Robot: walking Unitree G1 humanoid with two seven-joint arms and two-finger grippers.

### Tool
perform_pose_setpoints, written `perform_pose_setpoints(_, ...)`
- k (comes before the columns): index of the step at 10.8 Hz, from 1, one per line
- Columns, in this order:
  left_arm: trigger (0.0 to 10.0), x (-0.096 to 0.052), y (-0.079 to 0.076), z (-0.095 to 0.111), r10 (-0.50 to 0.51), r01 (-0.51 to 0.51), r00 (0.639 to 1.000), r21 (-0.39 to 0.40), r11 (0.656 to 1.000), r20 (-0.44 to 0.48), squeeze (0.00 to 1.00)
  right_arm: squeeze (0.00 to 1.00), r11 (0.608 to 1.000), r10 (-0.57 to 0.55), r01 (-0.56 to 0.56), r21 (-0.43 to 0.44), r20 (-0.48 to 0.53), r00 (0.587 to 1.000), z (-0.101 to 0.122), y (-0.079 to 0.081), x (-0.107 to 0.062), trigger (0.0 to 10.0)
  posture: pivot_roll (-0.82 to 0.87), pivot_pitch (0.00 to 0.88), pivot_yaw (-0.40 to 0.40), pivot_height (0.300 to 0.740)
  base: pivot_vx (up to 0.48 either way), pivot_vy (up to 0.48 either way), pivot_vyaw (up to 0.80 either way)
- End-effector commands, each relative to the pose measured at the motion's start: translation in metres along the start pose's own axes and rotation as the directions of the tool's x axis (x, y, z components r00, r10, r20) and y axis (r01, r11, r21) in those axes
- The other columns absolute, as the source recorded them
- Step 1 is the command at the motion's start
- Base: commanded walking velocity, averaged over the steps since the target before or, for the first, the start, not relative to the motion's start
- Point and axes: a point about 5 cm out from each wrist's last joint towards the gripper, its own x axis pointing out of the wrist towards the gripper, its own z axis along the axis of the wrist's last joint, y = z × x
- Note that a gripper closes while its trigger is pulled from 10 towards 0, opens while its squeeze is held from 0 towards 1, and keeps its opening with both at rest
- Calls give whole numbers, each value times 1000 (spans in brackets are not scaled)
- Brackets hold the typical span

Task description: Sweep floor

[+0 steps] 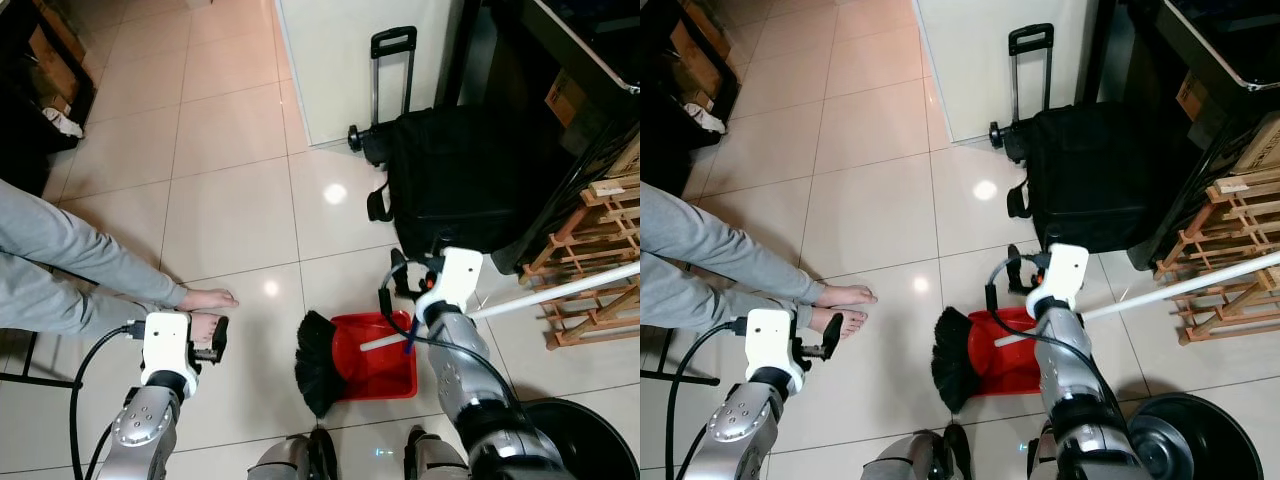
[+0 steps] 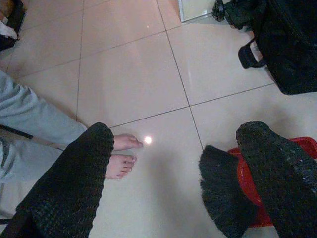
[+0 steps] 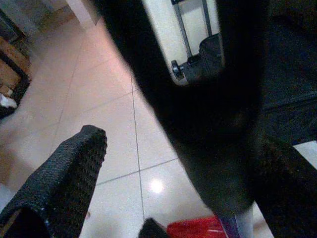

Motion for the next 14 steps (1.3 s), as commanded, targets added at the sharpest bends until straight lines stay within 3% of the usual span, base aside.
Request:
perform_pose_setpoints(1, 10000, -5, 9, -3, 17, -17, 1000, 11, 1000, -22, 0, 0, 1000, 17, -17, 25, -3, 1000, -2, 6, 1, 10000, 6, 234, 213, 740, 0, 0, 0)
perform_pose_setpoints(7, 10000, -8, 9, -3, 16, -16, 999, 12, 1000, -27, 0, 0, 1000, -9, 10, -14, 39, 999, 13, -9, 11, 10000, 15, 242, 217, 740, 0, 0, 0)
perform_pose_setpoints(8, 10000, -8, 8, -3, 15, -14, 1000, 12, 1000, -28, 0, 973, 1000, -16, 16, -13, 43, 999, 14, -13, 11, 10000, 12, 243, 216, 740, 0, 0, 0)
perform_pose_setpoints(14, 10000, -7, 7, -3, 13, -13, 999, 11, 1000, -29, 0, 1000, 999, -29, 31, -24, 50, 998, 15, -18, 11, 10000, 10, 242, 216, 740, 0, 0, 0)
